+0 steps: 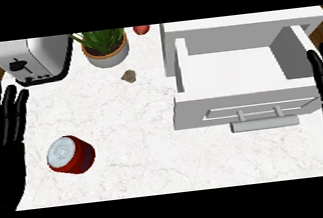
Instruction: Pick up the can, place it into the drawer and close the drawer
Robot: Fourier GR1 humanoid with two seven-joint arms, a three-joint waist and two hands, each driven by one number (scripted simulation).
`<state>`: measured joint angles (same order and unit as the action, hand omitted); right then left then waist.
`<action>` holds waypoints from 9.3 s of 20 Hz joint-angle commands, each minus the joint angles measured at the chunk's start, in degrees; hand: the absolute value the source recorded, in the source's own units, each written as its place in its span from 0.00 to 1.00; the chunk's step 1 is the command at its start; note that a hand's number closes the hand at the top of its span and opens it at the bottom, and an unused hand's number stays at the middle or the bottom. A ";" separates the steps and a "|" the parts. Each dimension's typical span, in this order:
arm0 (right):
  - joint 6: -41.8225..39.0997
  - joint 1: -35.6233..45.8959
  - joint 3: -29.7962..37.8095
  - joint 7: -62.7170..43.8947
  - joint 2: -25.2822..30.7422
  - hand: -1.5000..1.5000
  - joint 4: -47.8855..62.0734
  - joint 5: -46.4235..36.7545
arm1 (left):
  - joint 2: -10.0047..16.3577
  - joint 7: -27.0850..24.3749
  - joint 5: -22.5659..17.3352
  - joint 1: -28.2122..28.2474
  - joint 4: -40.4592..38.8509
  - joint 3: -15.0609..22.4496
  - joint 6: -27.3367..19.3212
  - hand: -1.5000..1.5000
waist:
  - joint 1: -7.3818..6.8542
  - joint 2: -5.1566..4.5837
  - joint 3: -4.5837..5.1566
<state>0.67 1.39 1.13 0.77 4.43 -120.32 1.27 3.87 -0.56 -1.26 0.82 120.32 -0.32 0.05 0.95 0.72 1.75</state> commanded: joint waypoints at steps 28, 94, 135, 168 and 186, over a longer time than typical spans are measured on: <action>-3.83 -15.63 3.62 -5.15 0.55 0.00 1.12 0.52 | 33.17 9.14 -45.54 5.33 -17.43 -11.35 52.02 0.00 | -0.77 -0.70 -1.75; -9.57 -13.59 9.75 -5.78 -1.42 0.00 -0.21 1.75 | 23.34 -48.04 13.38 -22.15 -85.82 1.20 44.69 0.00 | 0.07 -0.95 -1.63; -13.72 -20.07 13.51 -2.76 -2.17 0.00 -2.47 5.62 | 14.00 -48.12 8.58 -24.62 -85.59 11.22 44.10 1.00 | -0.59 -0.59 -1.77; -12.90 -19.25 16.02 -6.11 -3.57 0.00 -6.29 6.73 | -3.81 8.82 1.27 -35.70 -42.30 8.27 -15.83 1.00 | -0.34 -0.70 -1.76; -14.09 -19.00 16.47 -5.18 -3.24 0.00 -4.98 6.00 | -3.87 16.32 -3.46 -69.51 -64.51 10.36 -27.31 1.00 | 0.35 -0.85 -1.78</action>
<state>-12.78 -16.57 16.88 -5.71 1.41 -125.78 7.45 0.02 15.96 -3.89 -63.93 60.84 11.19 -27.20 1.38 -0.15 -0.03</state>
